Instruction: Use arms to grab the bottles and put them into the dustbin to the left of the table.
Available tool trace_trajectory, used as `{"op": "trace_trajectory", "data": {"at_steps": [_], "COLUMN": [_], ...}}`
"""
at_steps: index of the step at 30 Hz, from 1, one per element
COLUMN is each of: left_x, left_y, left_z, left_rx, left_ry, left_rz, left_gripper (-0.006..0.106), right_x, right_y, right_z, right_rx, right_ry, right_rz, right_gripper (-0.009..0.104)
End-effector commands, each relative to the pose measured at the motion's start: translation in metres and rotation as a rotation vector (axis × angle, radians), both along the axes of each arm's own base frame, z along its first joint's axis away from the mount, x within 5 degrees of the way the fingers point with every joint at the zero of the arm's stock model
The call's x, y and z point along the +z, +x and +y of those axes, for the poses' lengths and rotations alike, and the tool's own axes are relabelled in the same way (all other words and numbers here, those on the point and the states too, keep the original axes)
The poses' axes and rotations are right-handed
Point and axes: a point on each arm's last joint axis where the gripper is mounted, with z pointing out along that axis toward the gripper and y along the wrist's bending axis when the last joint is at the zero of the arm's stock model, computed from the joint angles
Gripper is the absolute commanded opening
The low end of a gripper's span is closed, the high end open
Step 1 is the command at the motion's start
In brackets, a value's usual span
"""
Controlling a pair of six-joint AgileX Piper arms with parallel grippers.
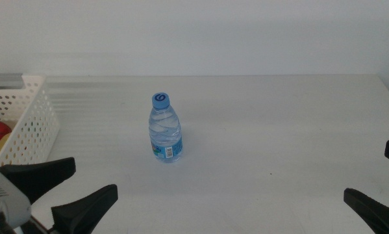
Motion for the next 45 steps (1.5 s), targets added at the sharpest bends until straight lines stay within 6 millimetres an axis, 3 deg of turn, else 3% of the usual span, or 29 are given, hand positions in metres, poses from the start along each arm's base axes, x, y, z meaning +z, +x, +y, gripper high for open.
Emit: {"op": "trace_trajectory", "data": {"at_steps": [1, 7, 13, 20, 25, 34, 40, 45], "left_x": [0.019, 0.031, 0.057, 0.065, 0.050, 0.021, -0.007, -0.030], "left_y": [0.003, 0.022, 0.058, 0.100, 0.127, 0.150, 0.144, 0.145], "left_z": [-0.002, -0.013, -0.022, -0.031, -0.041, -0.055, -0.057, -0.057], "left_rx": [0.005, 0.033, 0.120, 0.185, 0.188, 0.136, 0.105, 0.117], "left_ry": [-0.102, -0.129, -0.116, -0.061, 0.020, 0.115, -0.030, -0.055], "left_rz": [-0.080, -0.114, -0.112, -0.081, -0.067, -0.076, -0.182, -0.200], "left_gripper": [0.079, 0.083, 0.087, 0.087, 0.087, 0.087, 0.087, 0.087], "right_x": [0.015, 0.015, 0.015, 0.015, 0.015, 0.015, 0.015, 0.015], "right_y": [0.002, 0.002, 0.002, 0.002, 0.002, 0.002, 0.002, 0.002], "right_z": [0.001, 0.001, 0.001, 0.001, 0.001, 0.001, 0.001, 0.001], "right_rx": [-0.001, -0.001, -0.001, -0.001, -0.001, -0.001, -0.001, -0.001], "right_ry": [0.046, 0.046, 0.046, 0.046, 0.046, 0.046, 0.046, 0.046], "right_rz": [-0.087, -0.087, -0.087, -0.087, -0.087, -0.087, -0.087, -0.087], "right_gripper": [0.067, 0.067, 0.067, 0.067, 0.067, 0.067, 0.067, 0.067]}}
